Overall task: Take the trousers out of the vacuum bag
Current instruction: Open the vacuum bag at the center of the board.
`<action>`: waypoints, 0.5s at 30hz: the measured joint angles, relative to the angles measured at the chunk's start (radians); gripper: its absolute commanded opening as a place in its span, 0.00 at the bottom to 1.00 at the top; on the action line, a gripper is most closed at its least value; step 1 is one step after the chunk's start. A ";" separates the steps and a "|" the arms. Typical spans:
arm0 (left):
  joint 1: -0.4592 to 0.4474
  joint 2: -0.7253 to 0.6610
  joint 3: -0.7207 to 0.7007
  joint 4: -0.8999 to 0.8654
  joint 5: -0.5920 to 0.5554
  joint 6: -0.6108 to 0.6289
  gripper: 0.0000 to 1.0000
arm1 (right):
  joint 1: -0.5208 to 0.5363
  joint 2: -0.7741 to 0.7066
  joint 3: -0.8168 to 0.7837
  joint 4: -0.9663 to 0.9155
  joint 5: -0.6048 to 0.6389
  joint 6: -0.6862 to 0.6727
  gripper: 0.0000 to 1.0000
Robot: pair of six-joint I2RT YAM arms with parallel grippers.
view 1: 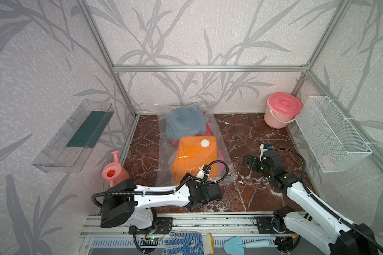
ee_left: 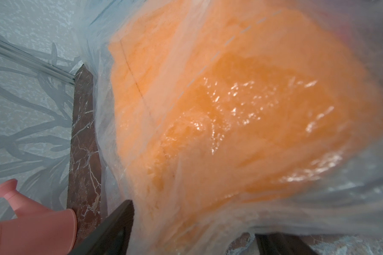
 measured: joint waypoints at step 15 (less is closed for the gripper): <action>0.080 -0.181 -0.108 0.040 0.132 0.030 0.87 | -0.005 0.000 0.000 0.002 0.000 -0.001 0.99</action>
